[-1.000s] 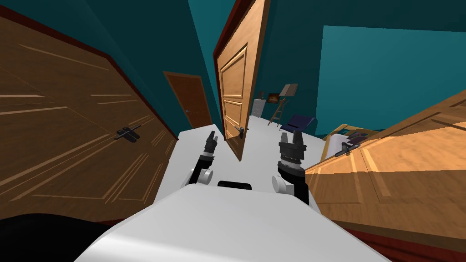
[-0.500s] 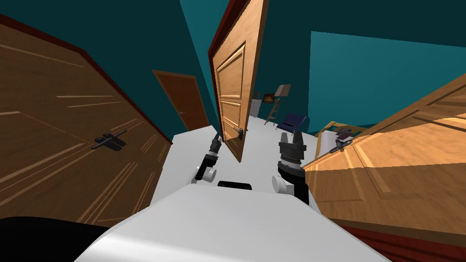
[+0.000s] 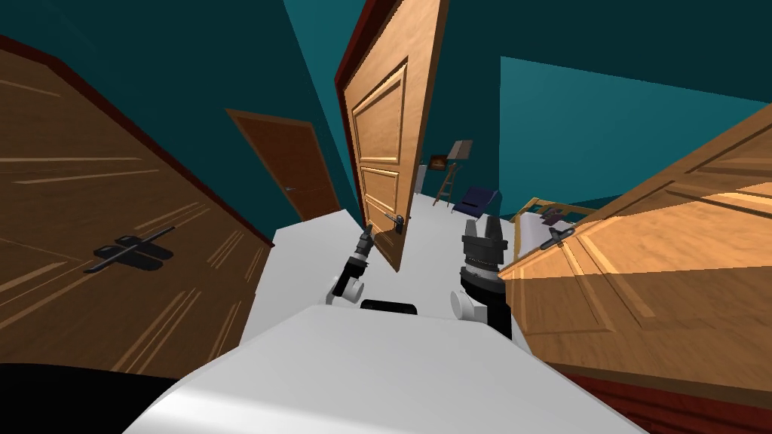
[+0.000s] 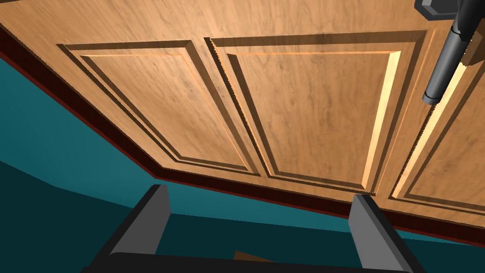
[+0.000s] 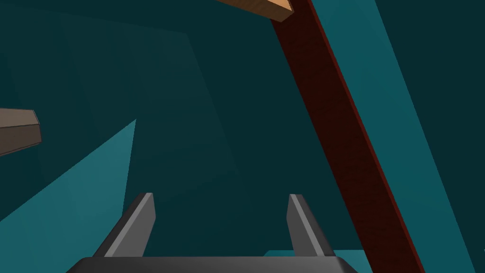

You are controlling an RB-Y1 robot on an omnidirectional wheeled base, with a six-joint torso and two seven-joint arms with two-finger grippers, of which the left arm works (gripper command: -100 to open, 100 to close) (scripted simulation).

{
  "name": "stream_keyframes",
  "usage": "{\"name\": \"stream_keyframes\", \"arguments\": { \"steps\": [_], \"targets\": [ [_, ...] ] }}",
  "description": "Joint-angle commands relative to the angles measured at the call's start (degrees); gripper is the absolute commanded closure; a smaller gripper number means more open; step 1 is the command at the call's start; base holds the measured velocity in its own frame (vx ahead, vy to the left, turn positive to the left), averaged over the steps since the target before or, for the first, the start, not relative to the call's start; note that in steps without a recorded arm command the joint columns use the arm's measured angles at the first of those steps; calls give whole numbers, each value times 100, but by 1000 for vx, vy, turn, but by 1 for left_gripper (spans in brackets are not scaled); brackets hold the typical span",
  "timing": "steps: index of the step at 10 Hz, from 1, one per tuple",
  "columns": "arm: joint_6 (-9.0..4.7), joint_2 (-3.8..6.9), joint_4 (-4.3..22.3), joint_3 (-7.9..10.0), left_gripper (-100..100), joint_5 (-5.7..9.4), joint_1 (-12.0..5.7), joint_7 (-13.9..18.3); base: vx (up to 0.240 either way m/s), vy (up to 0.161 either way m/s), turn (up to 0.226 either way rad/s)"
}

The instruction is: Push the door open

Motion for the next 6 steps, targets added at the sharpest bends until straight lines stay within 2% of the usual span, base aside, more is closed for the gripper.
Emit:
{"name": "stream_keyframes", "arguments": {
  "steps": [1, 3, 6],
  "targets": [
    [109, 39, 255, -164, -100, 16, -169, 104, 137, 178, -249],
    [142, 52, 461, -271, -100, 23, -278, 160, 95, 131, -147],
    [220, 81, 962, -530, -100, 39, -542, 296, 96, 141, -184]
  ]
}}
